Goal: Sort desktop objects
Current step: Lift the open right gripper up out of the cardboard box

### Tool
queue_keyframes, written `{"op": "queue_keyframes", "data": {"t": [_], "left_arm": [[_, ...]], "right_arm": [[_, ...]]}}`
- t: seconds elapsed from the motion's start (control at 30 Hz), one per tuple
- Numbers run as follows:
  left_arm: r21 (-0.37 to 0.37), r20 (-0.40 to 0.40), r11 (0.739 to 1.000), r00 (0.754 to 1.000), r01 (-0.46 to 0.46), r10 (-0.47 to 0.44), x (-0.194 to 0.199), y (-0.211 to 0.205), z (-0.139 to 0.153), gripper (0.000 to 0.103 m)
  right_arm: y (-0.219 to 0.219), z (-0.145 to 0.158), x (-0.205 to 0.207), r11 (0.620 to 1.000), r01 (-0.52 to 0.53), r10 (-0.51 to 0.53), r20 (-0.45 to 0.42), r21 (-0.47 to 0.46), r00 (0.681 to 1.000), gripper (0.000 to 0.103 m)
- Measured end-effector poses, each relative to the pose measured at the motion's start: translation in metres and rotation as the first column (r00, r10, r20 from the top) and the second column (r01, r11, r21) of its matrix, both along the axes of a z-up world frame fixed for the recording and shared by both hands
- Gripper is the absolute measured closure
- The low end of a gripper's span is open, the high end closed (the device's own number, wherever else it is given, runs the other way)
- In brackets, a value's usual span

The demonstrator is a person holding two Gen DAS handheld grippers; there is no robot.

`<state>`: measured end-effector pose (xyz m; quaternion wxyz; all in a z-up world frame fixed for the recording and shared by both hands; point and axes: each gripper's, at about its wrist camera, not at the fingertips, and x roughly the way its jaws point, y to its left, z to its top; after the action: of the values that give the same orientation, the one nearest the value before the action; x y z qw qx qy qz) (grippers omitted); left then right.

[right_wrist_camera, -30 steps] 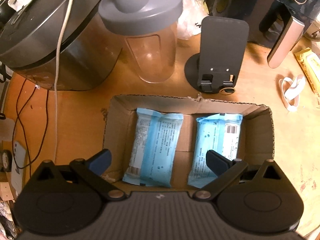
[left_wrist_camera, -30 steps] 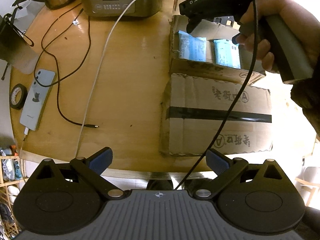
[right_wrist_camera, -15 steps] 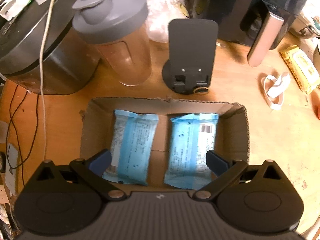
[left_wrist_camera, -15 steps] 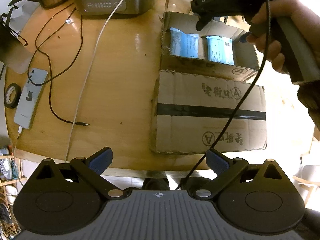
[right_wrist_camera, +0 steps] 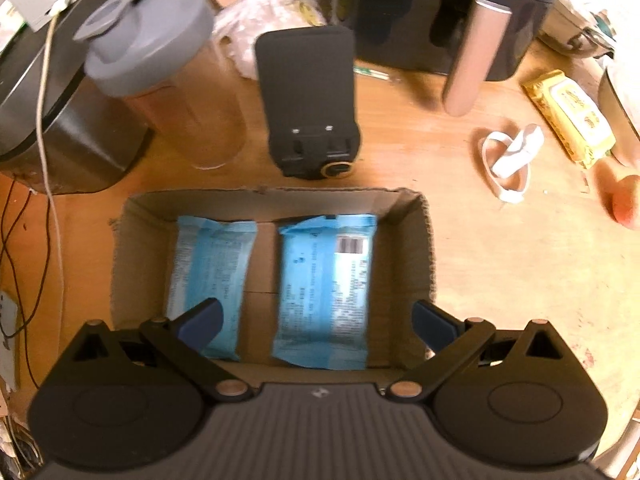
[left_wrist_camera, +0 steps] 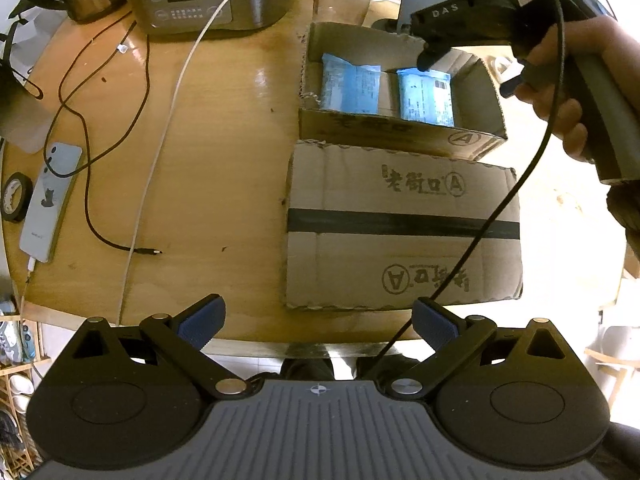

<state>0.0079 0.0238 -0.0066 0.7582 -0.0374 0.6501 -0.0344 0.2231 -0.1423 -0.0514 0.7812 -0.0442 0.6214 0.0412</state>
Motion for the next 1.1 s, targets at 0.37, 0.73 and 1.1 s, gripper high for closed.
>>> {"op": "queue_keyframes", "data": {"t": [0.37,0.73,1.1], "left_arm": [[0.006,0.002,1.0,1.0,0.02,-0.02,0.003,-0.018,0.0,0.001],[0.011,0.001,1.0,1.0,0.029,-0.029,0.007,-0.03,-0.001,0.001],[0.019,-0.003,1.0,1.0,0.011,-0.011,0.013,-0.029,-0.003,0.001]], "right_arm": [[-0.036,0.002,0.001,0.999,0.038,-0.038,0.003,-0.012,0.999,0.0],[-0.062,0.002,0.002,0.998,0.067,-0.067,0.0,-0.017,0.998,0.0],[-0.071,0.001,0.001,0.998,0.067,-0.067,-0.009,-0.01,0.998,0.0]]}}
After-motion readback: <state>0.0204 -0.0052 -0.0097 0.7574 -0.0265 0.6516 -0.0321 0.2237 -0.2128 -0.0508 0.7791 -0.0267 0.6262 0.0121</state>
